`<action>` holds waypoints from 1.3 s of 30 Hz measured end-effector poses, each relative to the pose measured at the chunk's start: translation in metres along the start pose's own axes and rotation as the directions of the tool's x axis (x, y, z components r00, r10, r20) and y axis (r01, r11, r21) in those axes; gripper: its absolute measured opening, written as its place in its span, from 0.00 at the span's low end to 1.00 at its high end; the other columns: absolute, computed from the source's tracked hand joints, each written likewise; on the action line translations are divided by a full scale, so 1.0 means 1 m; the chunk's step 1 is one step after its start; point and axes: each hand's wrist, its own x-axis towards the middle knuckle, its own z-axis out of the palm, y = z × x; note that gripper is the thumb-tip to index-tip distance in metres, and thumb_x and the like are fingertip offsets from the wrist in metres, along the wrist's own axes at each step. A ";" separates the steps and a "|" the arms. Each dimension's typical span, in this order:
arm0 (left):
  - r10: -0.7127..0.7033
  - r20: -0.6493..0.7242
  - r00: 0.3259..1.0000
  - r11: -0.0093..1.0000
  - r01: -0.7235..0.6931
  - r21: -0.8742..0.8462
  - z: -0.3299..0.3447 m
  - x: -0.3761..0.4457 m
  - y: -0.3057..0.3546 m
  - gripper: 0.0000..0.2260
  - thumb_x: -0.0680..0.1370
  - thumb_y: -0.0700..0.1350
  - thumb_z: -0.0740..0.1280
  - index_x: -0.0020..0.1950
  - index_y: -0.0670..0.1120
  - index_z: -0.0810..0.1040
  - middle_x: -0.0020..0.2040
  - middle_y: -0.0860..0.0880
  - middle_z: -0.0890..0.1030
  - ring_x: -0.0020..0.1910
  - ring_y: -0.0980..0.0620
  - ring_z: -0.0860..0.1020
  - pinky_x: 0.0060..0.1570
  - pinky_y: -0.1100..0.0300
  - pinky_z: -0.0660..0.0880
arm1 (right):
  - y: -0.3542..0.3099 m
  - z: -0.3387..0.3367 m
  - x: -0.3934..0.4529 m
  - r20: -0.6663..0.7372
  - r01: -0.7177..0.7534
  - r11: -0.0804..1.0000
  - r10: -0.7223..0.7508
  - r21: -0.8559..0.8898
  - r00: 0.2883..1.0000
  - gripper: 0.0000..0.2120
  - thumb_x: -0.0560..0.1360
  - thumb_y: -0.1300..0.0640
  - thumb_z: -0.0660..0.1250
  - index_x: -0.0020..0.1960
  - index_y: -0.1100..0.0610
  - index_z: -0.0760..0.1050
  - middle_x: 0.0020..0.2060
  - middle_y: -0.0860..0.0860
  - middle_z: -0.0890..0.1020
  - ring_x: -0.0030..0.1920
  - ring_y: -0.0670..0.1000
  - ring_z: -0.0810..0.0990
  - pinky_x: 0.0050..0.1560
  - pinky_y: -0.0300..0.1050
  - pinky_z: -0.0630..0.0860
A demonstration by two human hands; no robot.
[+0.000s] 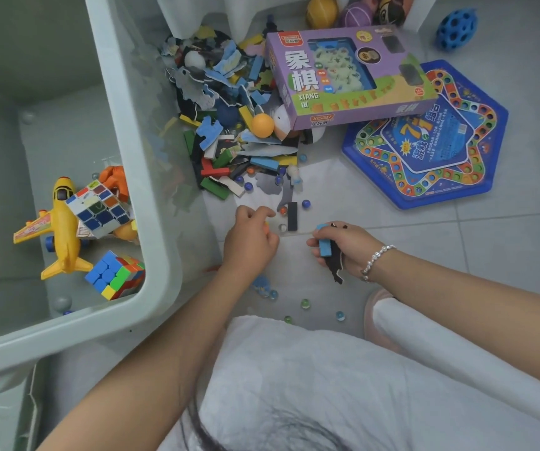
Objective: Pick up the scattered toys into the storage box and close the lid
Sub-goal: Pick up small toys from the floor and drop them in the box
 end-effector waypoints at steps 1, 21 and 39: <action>-0.008 0.003 1.000 1.000 0.008 -0.024 0.000 0.004 0.001 0.15 0.75 0.44 0.65 0.62 0.50 0.74 0.56 0.48 0.69 0.42 0.53 0.72 0.44 0.60 0.71 | -0.001 0.000 0.000 -0.004 0.012 1.000 -0.012 -0.028 1.000 0.05 0.77 0.64 0.60 0.43 0.57 0.70 0.37 0.56 0.77 0.31 0.49 0.73 0.28 0.39 0.73; -0.035 -0.047 0.998 0.993 0.030 -0.113 0.009 0.019 0.010 0.09 0.78 0.45 0.64 0.56 0.44 0.74 0.47 0.47 0.73 0.43 0.49 0.72 0.40 0.59 0.67 | -0.003 -0.013 0.000 -0.024 0.023 0.994 -0.026 -0.108 0.999 0.04 0.77 0.62 0.63 0.44 0.56 0.74 0.39 0.54 0.78 0.33 0.49 0.74 0.35 0.41 0.74; -0.137 -0.027 0.990 0.861 0.105 -0.497 -0.006 0.009 0.030 0.03 0.74 0.43 0.70 0.46 0.49 0.80 0.40 0.59 0.76 0.40 0.60 0.73 0.41 0.73 0.69 | -0.015 -0.017 -0.010 0.020 0.057 0.998 -0.058 0.042 0.998 0.03 0.77 0.62 0.62 0.50 0.58 0.74 0.40 0.54 0.78 0.36 0.49 0.77 0.33 0.38 0.78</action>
